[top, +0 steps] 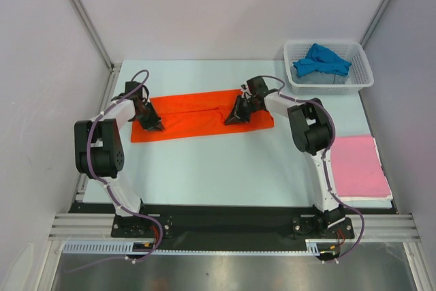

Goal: Fold and stack the t-shirts
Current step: Fold the tshirt

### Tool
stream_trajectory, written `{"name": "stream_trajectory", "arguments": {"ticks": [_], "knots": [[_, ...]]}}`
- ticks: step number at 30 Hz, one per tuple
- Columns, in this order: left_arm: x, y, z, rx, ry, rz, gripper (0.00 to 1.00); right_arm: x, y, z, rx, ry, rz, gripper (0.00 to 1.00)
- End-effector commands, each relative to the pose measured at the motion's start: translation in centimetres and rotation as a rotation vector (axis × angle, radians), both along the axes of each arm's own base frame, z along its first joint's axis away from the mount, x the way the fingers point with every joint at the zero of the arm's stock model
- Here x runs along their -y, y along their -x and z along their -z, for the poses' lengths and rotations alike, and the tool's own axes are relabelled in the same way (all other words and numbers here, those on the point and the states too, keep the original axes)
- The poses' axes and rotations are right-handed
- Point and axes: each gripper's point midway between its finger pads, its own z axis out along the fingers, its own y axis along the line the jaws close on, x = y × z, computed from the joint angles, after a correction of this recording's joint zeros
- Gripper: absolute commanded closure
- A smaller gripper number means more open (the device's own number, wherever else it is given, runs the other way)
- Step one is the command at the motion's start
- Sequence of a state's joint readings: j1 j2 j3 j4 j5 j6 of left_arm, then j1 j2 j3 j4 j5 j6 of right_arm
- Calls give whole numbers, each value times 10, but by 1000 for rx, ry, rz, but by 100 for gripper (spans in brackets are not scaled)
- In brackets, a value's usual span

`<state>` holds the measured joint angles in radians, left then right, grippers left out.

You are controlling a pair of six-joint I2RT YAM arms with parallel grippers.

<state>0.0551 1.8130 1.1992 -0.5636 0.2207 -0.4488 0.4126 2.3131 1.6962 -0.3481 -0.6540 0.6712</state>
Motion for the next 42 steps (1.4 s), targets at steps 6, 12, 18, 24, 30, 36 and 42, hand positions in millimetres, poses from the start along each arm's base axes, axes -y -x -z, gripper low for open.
{"name": "stream_trajectory", "arguments": {"ticks": [6, 12, 18, 24, 30, 36, 42], "knots": [[-2, -16, -39, 107, -36, 42, 81, 9, -17, 24, 15, 18, 1, 99], [-23, -22, -76, 181, -141, 17, 64, 27, -14, -11, 121, 144, -36, 66], [-37, -8, -77, 176, -127, -49, 36, 50, -14, -85, 207, 159, 14, 35], [-46, 17, -65, 135, -7, -176, 37, 110, -3, -107, 160, 185, 188, 29], [-53, 43, -57, 135, 72, -358, 38, 154, 22, -84, 152, 208, 421, 29], [-68, 49, -40, 46, 17, -380, 30, 157, 42, -42, 57, 110, 514, 24], [-91, 59, -31, 16, -3, -432, 27, 162, 39, -21, 35, 89, 605, 25]]}}
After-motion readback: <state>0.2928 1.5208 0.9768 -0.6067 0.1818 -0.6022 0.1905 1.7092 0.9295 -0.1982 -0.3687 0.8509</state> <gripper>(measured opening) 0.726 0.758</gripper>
